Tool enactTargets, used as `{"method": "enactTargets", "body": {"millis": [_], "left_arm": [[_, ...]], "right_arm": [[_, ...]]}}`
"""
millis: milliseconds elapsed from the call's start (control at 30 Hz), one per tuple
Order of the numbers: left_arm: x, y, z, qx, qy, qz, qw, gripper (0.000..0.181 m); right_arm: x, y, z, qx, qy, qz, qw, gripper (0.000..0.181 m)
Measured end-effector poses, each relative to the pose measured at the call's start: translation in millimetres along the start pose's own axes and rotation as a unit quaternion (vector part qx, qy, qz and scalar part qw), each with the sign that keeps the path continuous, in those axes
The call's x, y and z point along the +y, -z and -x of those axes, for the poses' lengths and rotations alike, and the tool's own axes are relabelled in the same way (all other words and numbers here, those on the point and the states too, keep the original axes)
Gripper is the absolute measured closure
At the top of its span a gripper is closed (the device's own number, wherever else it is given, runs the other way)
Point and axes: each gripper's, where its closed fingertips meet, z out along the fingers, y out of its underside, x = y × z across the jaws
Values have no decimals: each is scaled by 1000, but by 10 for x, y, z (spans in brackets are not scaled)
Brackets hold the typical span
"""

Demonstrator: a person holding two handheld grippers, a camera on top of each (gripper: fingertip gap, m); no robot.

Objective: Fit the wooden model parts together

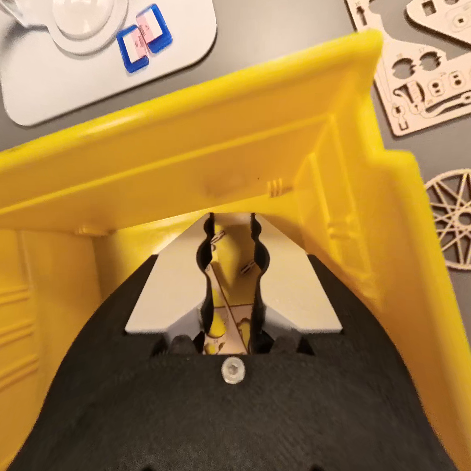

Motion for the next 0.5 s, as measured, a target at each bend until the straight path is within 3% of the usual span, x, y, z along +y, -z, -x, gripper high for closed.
{"method": "enactTargets", "body": {"millis": [133,300,400,500], "left_arm": [[-93,340,151,-48,-32,-84,995,154],[-398,1206,187,-87,-37,-178,979,154],[-750,1827,-242,-62,-85,-271,957,154],[-1009,2247,-860,-32,-156,-353,922,154]], "right_arm": [[-11,0,-2,-5,-10,-3,1000,180],[-123,-43,168,-29,19,-10,999,177],[-492,-119,708,-108,-10,-47,993,173],[-814,-277,1652,-276,-95,-18,956,169]]}}
